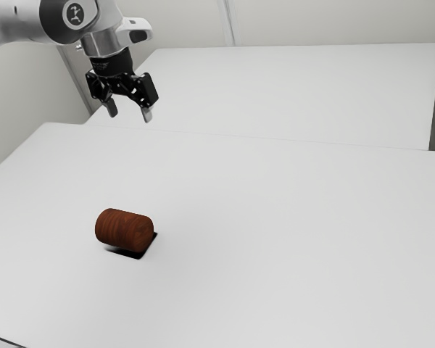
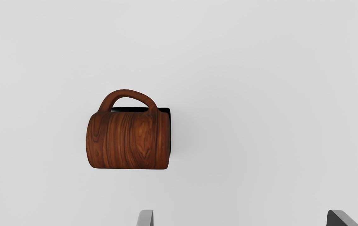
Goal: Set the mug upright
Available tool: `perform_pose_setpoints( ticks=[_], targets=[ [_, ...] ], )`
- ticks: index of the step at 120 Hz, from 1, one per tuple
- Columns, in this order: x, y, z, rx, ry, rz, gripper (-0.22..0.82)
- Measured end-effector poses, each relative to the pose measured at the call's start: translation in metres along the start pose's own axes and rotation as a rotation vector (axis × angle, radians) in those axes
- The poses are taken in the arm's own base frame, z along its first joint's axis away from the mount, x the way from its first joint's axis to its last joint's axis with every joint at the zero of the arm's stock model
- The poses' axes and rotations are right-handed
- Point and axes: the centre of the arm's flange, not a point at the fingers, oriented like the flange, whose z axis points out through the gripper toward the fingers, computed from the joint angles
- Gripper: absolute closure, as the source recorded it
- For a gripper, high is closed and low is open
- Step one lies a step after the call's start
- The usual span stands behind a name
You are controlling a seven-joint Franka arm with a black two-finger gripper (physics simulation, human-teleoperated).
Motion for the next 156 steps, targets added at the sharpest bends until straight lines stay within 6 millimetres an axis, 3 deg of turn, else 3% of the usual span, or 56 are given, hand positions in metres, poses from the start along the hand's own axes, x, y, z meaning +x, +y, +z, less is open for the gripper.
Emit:
perform_pose_setpoints(
  ticks=[51,83,107,156],
  targets=[
    [-0.016,-0.008,0.004,-0.005,-0.016,-0.017,0.0],
    [-0.024,-0.094,0.026,-0.074,-0.056,-0.162,0.0],
    [-0.026,-0.146,0.06,-0.163,-0.082,-0.209,0.0],
    [-0.036,-0.222,0.148,-0.298,-0.091,-0.207,0.0]
  ],
)
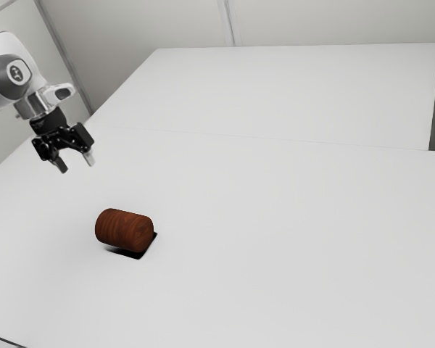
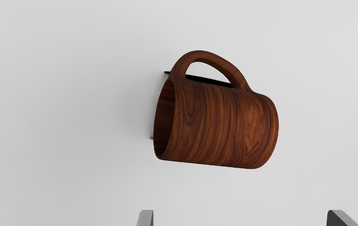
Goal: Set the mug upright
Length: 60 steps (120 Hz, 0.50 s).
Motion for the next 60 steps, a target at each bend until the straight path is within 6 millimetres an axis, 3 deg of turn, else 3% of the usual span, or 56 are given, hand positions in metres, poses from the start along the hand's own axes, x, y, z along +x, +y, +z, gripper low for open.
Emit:
perform_pose_setpoints(
  ticks=[27,60],
  targets=[
    [0.001,-0.045,0.047,-0.079,-0.005,0.007,0.0],
    [0.002,-0.044,0.091,-0.156,0.025,0.084,0.0]
  ],
)
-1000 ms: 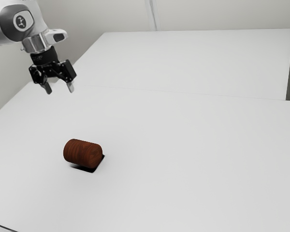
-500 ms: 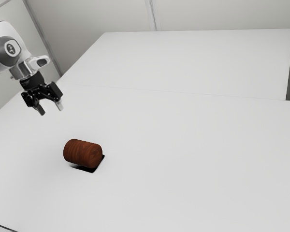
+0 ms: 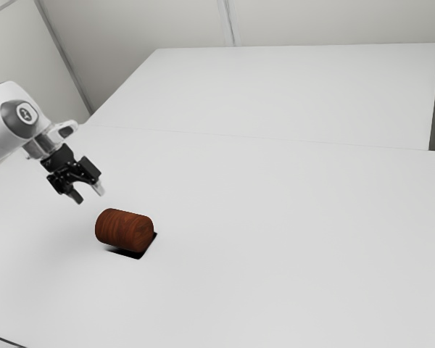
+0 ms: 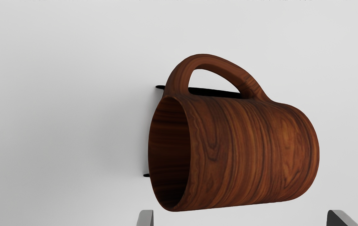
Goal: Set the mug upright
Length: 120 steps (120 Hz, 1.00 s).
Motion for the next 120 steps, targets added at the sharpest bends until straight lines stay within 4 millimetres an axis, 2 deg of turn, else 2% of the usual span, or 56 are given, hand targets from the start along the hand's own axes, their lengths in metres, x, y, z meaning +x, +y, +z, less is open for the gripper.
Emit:
perform_pose_setpoints(
  ticks=[27,44,70,120],
  targets=[
    [0.003,-0.029,0.024,-0.069,0.033,0.014,0.0],
    [0.006,-0.037,0.04,-0.107,0.03,0.034,0.0],
    [-0.006,-0.061,0.056,-0.201,0.059,0.019,0.0],
    [-0.027,-0.074,0.074,-0.393,0.128,0.05,0.0]
  ],
)
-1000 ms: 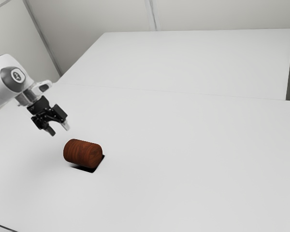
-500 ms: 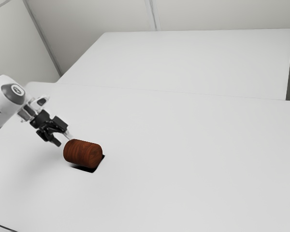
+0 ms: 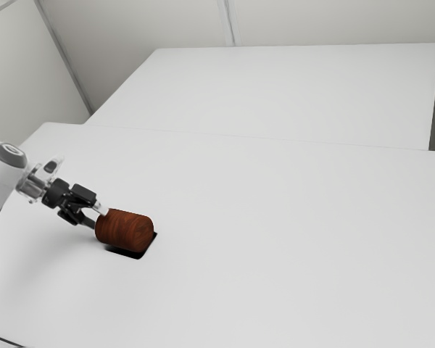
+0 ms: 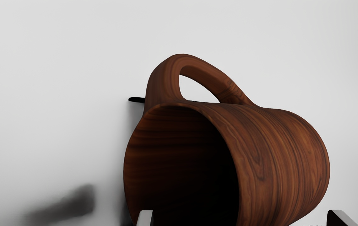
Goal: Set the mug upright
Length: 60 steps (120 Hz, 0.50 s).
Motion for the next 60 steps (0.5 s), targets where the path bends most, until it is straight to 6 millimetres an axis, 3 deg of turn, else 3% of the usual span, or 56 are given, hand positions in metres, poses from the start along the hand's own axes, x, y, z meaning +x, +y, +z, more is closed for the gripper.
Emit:
perform_pose_setpoints(
  ticks=[60],
  targets=[
    [-0.01,-0.002,0.02,-0.208,0.027,0.058,0.0]
  ],
)
